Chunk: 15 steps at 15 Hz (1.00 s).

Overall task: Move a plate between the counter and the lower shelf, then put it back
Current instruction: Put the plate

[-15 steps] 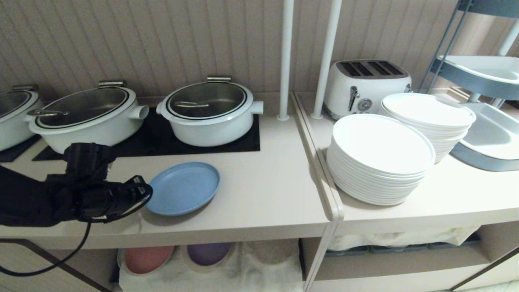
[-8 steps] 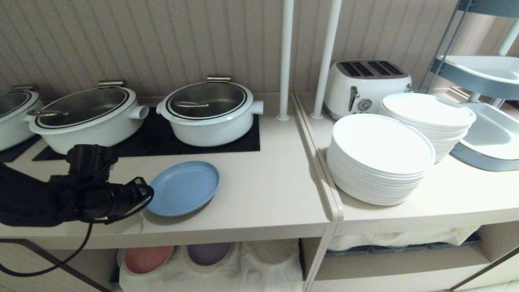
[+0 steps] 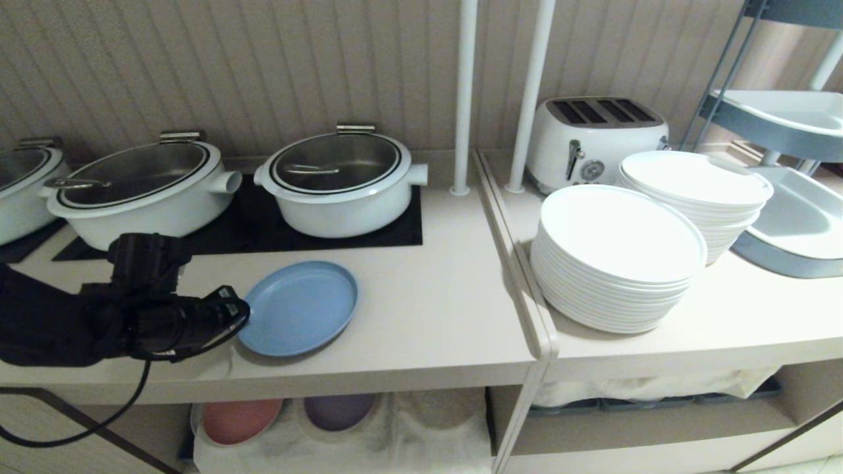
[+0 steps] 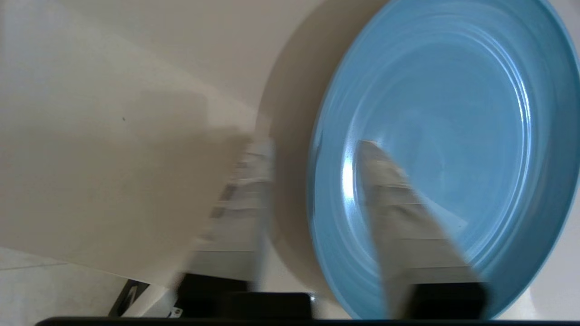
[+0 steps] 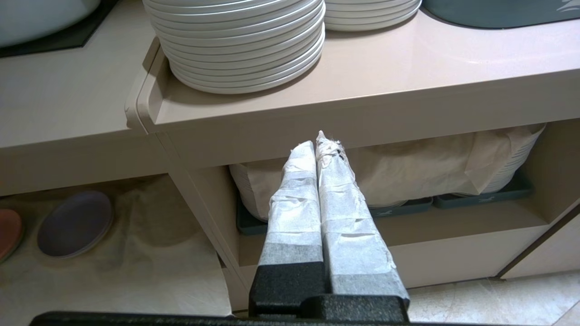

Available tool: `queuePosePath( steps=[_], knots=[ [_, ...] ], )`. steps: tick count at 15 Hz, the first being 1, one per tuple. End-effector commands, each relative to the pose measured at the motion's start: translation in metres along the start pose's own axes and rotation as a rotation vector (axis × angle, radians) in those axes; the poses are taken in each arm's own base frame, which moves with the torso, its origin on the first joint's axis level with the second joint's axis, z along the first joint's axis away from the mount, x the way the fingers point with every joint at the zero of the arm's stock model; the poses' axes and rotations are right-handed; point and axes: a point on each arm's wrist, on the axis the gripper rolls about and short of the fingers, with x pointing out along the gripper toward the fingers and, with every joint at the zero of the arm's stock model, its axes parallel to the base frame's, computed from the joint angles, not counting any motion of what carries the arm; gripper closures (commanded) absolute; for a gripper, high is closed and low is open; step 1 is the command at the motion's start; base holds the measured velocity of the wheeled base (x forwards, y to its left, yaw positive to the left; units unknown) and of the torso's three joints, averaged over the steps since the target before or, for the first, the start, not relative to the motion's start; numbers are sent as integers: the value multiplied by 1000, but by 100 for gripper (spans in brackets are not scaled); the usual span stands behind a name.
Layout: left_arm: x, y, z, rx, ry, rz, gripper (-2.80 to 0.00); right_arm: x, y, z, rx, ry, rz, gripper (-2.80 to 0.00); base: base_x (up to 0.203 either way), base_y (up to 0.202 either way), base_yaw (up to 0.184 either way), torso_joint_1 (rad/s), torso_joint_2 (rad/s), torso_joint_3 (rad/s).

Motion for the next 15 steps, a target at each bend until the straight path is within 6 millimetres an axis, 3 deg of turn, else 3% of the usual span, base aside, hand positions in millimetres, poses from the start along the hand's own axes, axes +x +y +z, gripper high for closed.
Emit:
queuePosePath(
  steps=[1,7,15],
  knots=[
    [-1,-1,1,-4,-7,-3,-280,0,0,0,1,0,0,0,0,0,0,0,0,0],
    [-5,-2,3,-3,-21,-7,-280,0,0,0,1,0,0,0,0,0,0,0,0,0],
    [-30,-6,8,1,-73,-42,-280,0,0,0,1,0,0,0,0,0,0,0,0,0]
  ],
)
